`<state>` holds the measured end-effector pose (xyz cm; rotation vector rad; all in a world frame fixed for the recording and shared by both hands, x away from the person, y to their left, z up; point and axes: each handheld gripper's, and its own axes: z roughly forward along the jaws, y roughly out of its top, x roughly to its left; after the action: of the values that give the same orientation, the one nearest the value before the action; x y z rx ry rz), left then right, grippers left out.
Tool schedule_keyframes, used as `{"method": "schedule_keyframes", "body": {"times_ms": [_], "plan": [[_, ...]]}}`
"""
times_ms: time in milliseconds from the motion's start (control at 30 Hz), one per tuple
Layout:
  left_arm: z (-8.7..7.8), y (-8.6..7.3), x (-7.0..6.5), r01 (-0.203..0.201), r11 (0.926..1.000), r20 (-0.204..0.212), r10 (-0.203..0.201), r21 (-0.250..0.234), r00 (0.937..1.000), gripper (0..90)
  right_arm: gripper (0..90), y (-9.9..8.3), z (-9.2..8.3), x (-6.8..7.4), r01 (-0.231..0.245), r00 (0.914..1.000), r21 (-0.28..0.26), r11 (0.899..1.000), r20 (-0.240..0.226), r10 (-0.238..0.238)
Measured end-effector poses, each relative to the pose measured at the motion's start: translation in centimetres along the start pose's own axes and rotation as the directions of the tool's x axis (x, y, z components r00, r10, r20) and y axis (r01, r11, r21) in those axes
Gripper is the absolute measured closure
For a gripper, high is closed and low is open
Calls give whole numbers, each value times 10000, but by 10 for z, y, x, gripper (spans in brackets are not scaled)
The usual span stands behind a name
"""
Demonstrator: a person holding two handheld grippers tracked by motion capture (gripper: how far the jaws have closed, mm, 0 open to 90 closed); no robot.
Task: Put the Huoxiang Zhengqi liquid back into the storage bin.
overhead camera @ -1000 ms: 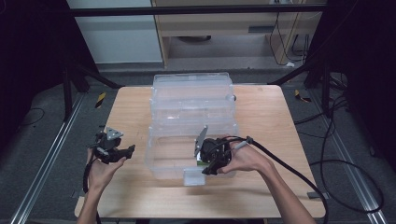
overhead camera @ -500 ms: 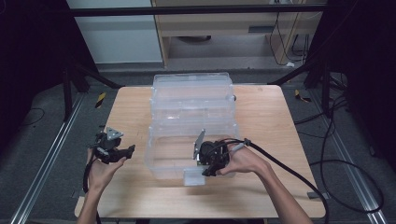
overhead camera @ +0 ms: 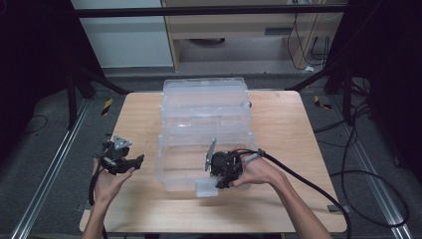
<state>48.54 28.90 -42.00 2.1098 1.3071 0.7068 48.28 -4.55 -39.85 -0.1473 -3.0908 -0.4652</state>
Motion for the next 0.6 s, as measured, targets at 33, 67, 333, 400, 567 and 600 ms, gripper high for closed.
{"method": "schedule_keyframes", "body": {"times_ms": [33, 67, 333, 400, 567, 600], "plan": [[0, 0, 0, 3, 10000, -6, -3, -2, 10000, 386, 664, 0, 0, 0, -46, 10000, -13, 10000, -60, 46], [0, 0, 0, 6, 10000, -4, -6, -8, 10000, 386, 662, 0, 1, -1, -31, 9999, -18, 10000, -113, 30], [-1, 1, 0, -26, 10000, -5, 26, -51, 10000, 385, 658, 0, 2, 1, -51, 10000, 38, 10000, -68, 51], [-1, 2, 0, -31, 10000, 8, 31, -83, 10000, 385, 659, 0, 2, 1, -18, 10000, 49, 10000, -62, 18], [-5, 6, 2, -42, 9997, 7, 42, -260, 10000, 385, 660, 0, 2, 1, -5, 10000, 50, 10000, -72, 6], [-6, 7, 2, -44, 9995, -2, 44, -297, 10000, 385, 660, 0, 2, 1, 6, 10000, 48, 10000, -85, -5]]}}
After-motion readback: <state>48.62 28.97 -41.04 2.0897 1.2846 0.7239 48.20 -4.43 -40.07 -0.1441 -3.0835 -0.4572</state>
